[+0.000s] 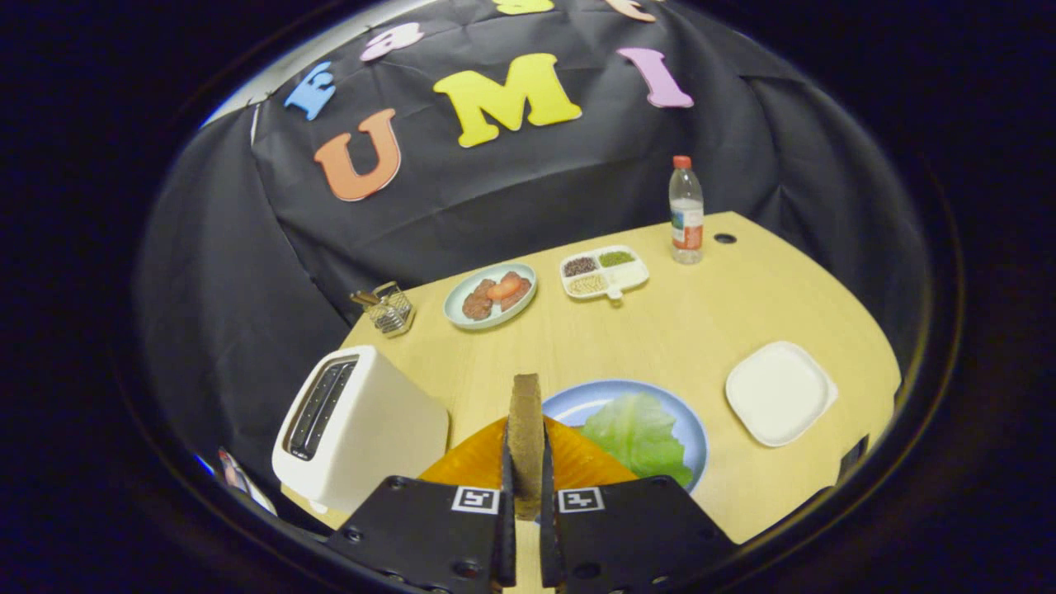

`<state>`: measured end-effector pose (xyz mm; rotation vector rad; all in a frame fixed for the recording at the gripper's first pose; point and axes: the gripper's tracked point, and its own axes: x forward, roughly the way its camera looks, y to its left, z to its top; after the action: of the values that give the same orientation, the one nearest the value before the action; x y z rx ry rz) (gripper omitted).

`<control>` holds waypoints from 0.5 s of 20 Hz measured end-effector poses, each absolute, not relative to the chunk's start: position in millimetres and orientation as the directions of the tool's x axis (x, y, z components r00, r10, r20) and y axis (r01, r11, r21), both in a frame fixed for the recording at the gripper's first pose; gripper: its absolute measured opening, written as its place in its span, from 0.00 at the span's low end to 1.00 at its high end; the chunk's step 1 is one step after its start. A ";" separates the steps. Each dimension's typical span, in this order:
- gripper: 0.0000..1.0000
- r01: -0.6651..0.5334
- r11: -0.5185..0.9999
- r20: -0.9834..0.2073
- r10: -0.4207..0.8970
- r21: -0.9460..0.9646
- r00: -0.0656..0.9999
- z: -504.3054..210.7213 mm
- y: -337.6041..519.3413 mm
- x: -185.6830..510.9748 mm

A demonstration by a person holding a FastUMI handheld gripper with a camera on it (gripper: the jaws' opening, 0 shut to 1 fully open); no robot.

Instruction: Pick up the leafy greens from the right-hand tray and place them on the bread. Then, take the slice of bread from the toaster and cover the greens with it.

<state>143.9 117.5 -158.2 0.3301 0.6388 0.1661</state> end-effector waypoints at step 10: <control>0.21 -0.019 0.961 -0.594 0.185 0.275 0.783 -231.4 54.5 151.1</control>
<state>151.1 54.5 -231.4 0.2617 0.6642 0.1116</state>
